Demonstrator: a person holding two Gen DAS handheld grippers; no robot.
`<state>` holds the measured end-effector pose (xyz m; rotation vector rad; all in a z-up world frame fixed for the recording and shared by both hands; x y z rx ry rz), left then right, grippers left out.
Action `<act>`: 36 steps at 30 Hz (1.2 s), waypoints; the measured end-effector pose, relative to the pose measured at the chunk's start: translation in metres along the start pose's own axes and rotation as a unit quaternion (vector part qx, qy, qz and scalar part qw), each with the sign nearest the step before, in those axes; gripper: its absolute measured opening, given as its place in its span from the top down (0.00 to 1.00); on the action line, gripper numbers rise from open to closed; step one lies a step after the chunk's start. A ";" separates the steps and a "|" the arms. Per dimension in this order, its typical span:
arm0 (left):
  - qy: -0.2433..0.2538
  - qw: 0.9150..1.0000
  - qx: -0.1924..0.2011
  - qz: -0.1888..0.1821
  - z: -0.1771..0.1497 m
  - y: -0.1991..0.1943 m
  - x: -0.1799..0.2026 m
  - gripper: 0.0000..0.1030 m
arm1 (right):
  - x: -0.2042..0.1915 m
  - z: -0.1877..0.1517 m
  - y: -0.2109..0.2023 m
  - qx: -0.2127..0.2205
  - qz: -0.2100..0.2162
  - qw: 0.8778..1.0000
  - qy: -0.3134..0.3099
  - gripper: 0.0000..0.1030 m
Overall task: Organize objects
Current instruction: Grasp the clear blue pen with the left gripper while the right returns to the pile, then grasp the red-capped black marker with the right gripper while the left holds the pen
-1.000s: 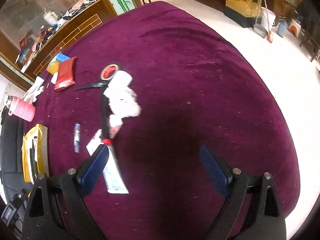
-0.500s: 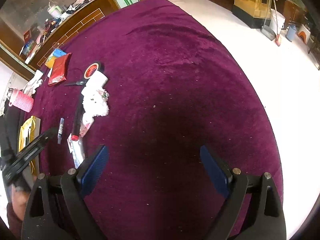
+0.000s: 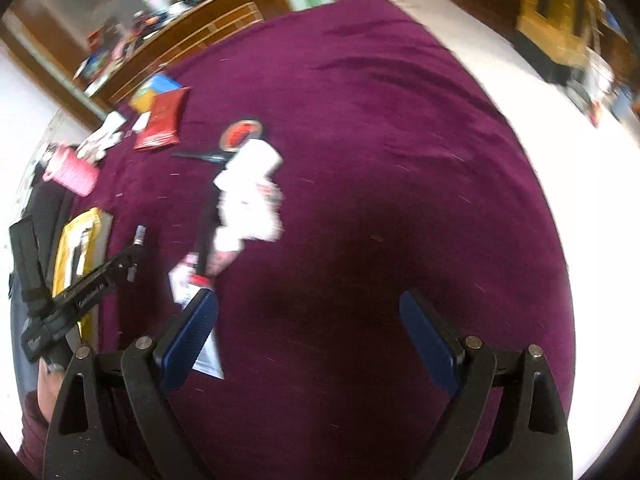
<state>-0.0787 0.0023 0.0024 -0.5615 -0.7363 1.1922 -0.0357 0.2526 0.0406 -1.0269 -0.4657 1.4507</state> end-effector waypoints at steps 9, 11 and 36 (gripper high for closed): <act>-0.040 0.999 0.022 -0.019 -0.005 -0.047 -0.010 0.89 | -0.083 0.032 0.046 -0.028 0.061 0.995 -0.074 0.10; -0.048 0.998 0.024 -0.020 -0.010 -0.054 -0.015 0.89 | -0.093 0.033 0.062 -0.043 0.050 0.994 -0.092 0.16; -0.100 0.993 0.033 -0.052 -0.029 -0.091 -0.064 0.89 | -0.098 0.025 0.068 -0.056 0.031 0.998 -0.022 0.87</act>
Point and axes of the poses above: each gripper's, at about its wrist camera, not at the fingertips, and y roughly the way its jaws point, x to its right, z to its top, the point moved 4 cm from there along y, roughly the way its jaws point, and after that the axes turned 10 degrees about x, right-handed, at the moved point
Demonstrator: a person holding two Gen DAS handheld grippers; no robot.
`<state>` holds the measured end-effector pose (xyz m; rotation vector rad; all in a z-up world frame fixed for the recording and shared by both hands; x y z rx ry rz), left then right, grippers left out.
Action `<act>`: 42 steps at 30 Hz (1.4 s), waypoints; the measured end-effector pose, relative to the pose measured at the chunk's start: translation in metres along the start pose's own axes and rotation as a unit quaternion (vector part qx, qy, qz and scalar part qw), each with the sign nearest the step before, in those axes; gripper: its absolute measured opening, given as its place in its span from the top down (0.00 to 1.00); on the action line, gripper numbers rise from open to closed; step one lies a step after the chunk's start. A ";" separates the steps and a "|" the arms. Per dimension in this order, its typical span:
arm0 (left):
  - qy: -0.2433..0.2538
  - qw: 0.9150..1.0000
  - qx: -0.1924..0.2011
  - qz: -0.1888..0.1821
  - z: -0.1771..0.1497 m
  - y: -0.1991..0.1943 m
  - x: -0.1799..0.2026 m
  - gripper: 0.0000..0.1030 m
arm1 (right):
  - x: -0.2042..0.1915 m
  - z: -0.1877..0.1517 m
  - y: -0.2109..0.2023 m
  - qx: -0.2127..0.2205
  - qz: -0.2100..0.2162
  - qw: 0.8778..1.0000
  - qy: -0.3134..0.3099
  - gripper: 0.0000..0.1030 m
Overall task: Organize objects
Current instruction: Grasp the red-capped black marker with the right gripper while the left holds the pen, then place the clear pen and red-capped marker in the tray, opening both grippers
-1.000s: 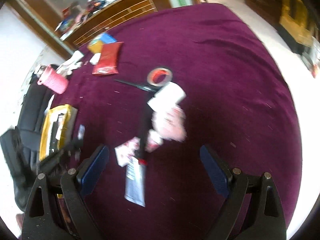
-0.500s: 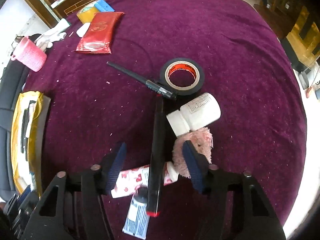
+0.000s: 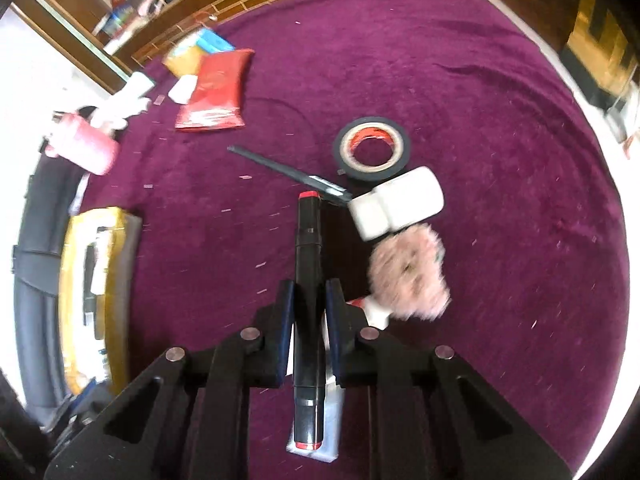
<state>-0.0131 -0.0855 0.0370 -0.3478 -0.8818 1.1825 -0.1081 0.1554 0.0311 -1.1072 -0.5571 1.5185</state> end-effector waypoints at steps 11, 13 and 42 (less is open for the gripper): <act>-0.042 0.998 0.001 0.036 0.008 -0.044 -0.085 0.89 | -0.098 -0.037 -0.013 -0.019 0.091 0.996 0.004 0.87; -0.044 0.998 -0.002 0.050 0.008 -0.048 -0.102 0.89 | -0.115 -0.045 -0.010 -0.025 0.099 0.995 0.001 0.87; -0.009 0.993 -0.063 0.097 0.013 -0.020 -0.208 0.88 | -0.270 -0.136 0.108 -0.111 0.068 0.990 -0.057 0.87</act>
Point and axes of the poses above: each gripper's, at about its wrist camera, not at the fingertips, and y roughly the way its jaws point, x to its right, z to its top, the point moved 4 cm from there along y, roughly the way its jaws point, and after that the axes turned 10 degrees about x, right-handed, at the moved point
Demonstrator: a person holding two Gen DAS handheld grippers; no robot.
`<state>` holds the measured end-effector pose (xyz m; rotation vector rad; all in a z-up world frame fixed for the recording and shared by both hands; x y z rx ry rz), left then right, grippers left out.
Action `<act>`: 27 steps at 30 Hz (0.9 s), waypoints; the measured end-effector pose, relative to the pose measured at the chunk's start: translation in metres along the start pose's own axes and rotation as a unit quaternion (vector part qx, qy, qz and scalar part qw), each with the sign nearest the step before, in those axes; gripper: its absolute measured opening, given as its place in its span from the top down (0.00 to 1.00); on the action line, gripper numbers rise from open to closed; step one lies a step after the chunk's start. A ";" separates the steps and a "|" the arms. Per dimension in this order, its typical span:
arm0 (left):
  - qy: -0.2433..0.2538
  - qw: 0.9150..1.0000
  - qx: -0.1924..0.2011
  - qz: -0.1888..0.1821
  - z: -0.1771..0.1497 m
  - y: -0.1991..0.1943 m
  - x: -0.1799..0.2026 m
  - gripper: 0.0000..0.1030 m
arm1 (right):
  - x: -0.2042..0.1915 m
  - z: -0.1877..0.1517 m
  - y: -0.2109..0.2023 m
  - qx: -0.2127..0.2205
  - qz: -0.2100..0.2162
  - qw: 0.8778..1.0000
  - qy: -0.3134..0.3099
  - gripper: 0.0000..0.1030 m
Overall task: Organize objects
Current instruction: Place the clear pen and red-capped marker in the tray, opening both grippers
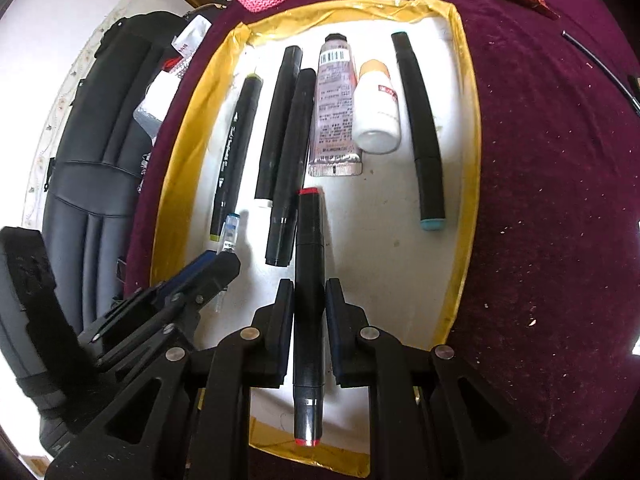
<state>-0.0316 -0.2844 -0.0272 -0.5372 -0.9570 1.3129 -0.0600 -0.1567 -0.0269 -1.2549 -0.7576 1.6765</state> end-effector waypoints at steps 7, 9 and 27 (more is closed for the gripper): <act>-0.011 1.000 0.002 -0.006 0.003 -0.010 -0.001 0.60 | 0.003 0.002 0.001 0.002 -0.007 1.000 0.009 0.87; -0.028 1.000 0.000 -0.013 0.004 -0.014 -0.005 0.52 | 0.004 0.002 0.000 0.000 -0.004 1.000 0.017 0.87; 0.046 0.996 0.045 0.064 0.010 -0.059 0.030 0.47 | 0.018 0.004 -0.052 0.052 0.011 0.998 0.030 0.86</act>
Point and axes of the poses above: each gripper's, at about its wrist camera, not at the fingertips, and y roughly the way its jaws point, x to its right, z to its top, the point moved 4 cm from there along y, roughly the way its jaws point, and after that the axes turned 10 degrees about x, right-handed, at the moved point
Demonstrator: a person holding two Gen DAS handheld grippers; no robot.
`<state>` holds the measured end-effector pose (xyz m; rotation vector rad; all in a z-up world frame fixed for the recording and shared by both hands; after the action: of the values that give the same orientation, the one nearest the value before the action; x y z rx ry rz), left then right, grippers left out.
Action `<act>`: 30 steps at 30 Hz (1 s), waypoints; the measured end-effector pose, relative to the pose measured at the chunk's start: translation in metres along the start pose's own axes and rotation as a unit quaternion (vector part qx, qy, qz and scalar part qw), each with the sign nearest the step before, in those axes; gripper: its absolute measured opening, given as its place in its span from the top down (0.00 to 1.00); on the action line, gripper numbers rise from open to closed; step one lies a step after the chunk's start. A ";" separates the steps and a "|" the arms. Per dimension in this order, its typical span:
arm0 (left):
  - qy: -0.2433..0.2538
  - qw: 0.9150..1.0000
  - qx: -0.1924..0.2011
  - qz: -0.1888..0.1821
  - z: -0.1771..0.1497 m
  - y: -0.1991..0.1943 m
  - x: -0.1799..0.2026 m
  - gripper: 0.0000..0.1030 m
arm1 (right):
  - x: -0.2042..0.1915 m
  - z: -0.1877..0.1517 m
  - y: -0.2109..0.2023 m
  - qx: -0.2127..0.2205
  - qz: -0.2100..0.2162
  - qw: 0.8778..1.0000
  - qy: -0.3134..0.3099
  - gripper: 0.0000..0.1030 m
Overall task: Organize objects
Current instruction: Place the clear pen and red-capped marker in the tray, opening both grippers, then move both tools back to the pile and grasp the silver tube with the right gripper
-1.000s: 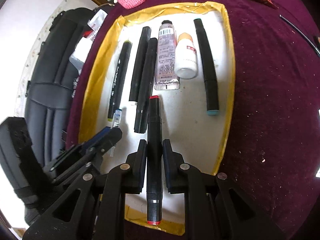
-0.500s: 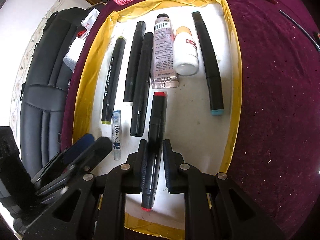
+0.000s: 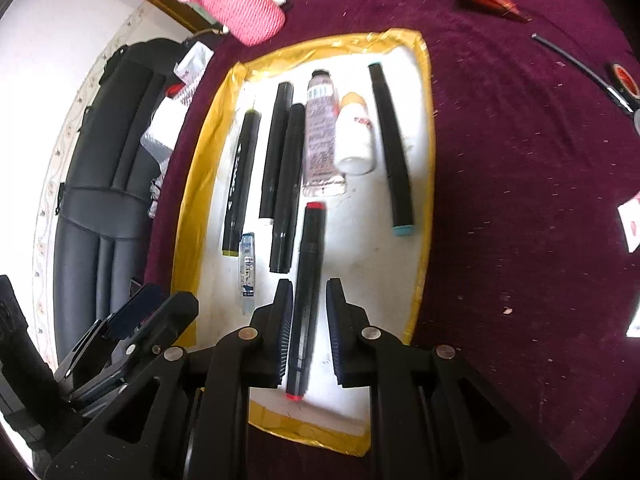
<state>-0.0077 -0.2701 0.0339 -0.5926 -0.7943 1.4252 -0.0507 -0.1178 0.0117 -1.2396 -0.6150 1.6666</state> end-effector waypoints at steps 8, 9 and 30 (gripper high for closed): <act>0.039 0.999 0.000 -0.016 0.000 -0.004 0.048 0.47 | 0.031 0.006 -0.039 0.041 -0.016 0.999 0.017 0.86; 0.041 0.999 -0.001 -0.018 0.000 -0.004 0.055 0.47 | 0.036 0.007 -0.043 0.045 -0.018 0.999 0.020 0.86; 0.068 0.995 -0.051 -0.061 -0.029 0.030 0.196 0.47 | 0.232 0.030 -0.133 0.096 -0.077 0.983 0.136 0.86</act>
<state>-0.0092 -0.0699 0.0172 -0.6992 -0.7850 1.2253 -0.0385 0.1506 0.0259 -1.2200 -0.3632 1.3650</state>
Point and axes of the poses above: each gripper's, at about its wrist camera, not at the fingertips, and y roughly the way its jaws point, x to its right, z to its top, the point moved 4 cm from there along y, roughly the way its jaws point, and after that the axes turned 10 degrees about x, right-handed, at the moved point
